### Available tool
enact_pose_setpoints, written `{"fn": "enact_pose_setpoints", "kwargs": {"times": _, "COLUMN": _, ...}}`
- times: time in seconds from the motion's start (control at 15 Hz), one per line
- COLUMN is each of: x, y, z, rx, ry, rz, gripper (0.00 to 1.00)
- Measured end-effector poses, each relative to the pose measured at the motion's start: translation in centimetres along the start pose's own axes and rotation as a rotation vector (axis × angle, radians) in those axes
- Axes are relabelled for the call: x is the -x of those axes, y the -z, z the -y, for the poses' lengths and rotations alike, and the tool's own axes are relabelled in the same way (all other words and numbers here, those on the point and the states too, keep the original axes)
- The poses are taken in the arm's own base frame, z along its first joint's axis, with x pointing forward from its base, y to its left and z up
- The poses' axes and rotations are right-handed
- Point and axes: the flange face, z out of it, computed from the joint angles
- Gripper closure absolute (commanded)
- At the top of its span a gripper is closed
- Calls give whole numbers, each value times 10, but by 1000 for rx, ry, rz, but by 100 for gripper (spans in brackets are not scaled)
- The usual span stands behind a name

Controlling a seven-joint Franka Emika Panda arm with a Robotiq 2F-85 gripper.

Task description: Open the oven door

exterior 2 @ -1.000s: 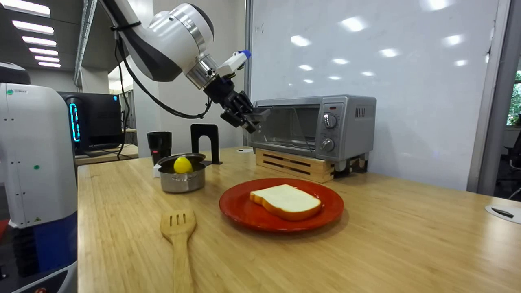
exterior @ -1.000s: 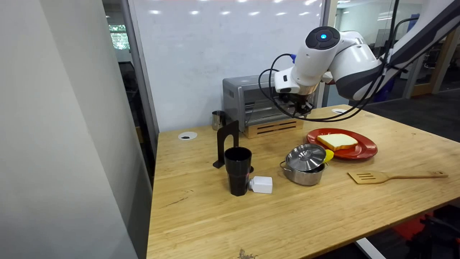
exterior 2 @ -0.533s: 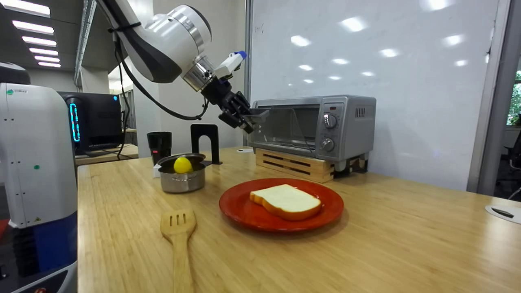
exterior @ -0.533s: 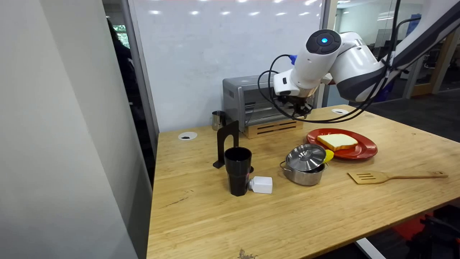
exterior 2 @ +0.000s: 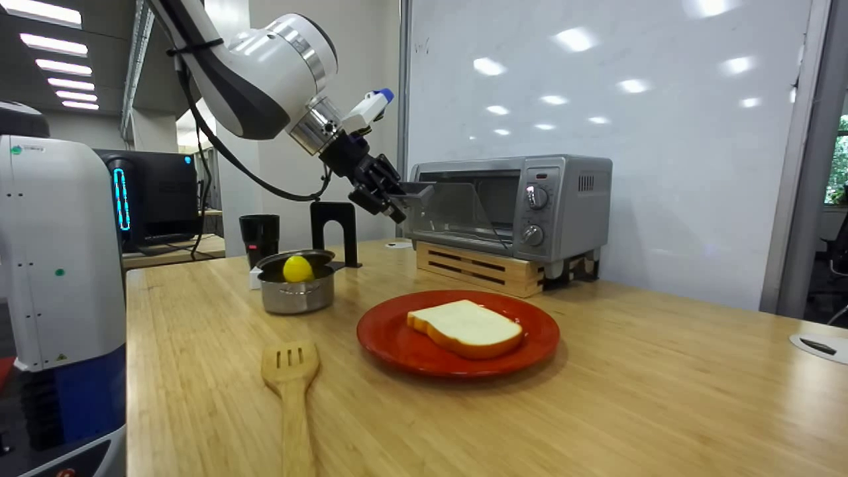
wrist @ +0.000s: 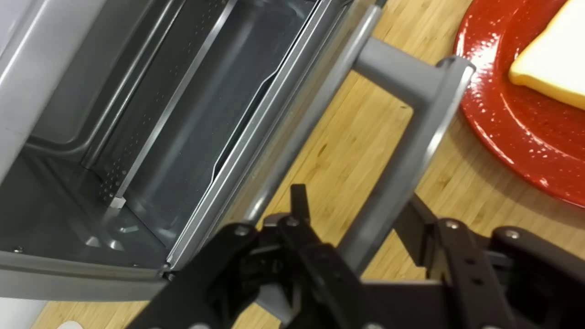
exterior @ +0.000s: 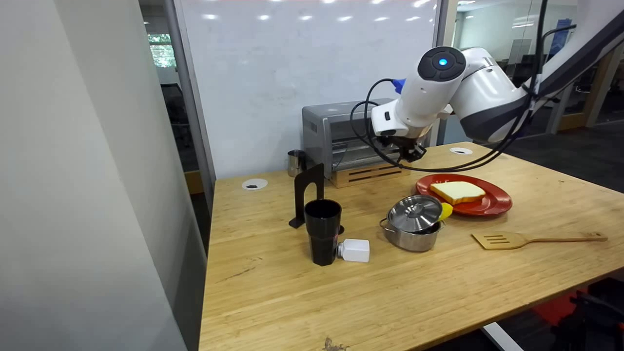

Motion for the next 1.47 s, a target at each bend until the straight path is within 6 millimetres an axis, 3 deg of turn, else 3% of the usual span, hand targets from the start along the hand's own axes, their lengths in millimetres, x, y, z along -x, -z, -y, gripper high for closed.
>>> {"fn": "enact_pose_setpoints", "kwargs": {"times": 1.13, "x": -30, "y": -8, "z": 46, "rx": 23, "ry": 139, "rz": 9, "gripper": 45}}
{"fn": "enact_pose_setpoints", "kwargs": {"times": 1.47, "x": -35, "y": -11, "z": 52, "rx": 11, "ry": 140, "rz": 3, "gripper": 32}}
